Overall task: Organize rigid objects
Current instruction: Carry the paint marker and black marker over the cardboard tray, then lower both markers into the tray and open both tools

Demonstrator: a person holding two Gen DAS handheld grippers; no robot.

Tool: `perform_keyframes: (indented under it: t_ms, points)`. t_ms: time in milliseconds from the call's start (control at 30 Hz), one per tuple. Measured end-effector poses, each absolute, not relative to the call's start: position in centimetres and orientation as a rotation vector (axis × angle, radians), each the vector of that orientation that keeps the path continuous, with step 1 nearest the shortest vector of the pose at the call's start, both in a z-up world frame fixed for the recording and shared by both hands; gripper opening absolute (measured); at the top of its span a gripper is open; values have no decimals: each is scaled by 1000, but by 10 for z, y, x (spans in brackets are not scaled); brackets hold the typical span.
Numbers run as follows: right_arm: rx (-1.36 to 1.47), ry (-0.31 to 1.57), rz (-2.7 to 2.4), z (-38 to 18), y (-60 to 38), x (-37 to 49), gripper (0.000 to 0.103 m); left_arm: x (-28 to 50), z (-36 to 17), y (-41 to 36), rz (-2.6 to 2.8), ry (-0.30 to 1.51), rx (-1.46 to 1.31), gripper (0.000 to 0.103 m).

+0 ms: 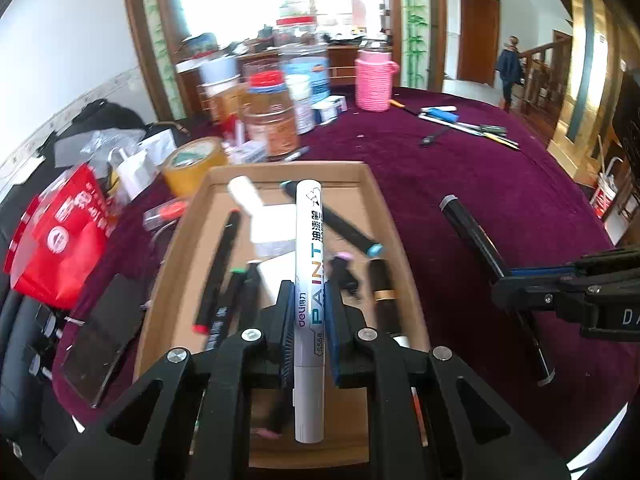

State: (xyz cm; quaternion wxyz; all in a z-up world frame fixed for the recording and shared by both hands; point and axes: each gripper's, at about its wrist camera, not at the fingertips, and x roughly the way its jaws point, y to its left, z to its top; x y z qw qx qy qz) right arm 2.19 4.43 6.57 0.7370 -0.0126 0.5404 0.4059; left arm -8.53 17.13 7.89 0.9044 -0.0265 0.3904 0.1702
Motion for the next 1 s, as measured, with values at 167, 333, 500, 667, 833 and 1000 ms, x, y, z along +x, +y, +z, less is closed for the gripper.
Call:
perform_keyframes:
  t_ms: [167, 333, 500, 667, 833, 1000]
  points:
    - [-14, 1204, 913, 59, 70, 20, 14, -94, 75, 197, 385, 824, -71, 12]
    - [8, 1226, 909, 52, 91, 25, 14, -98, 72, 221, 398, 843, -83, 12]
    - [29, 1249, 881, 46, 102, 32, 14, -94, 63, 234, 390, 877, -83, 12]
    - [38, 1261, 850, 41, 107, 38, 14, -89, 59, 241, 380, 886, -68, 12]
    - [45, 1274, 827, 36, 109, 41, 14, -85, 53, 248, 374, 900, -64, 12]
    - [46, 1279, 810, 33, 110, 44, 14, -81, 49, 250, 370, 911, -58, 12]
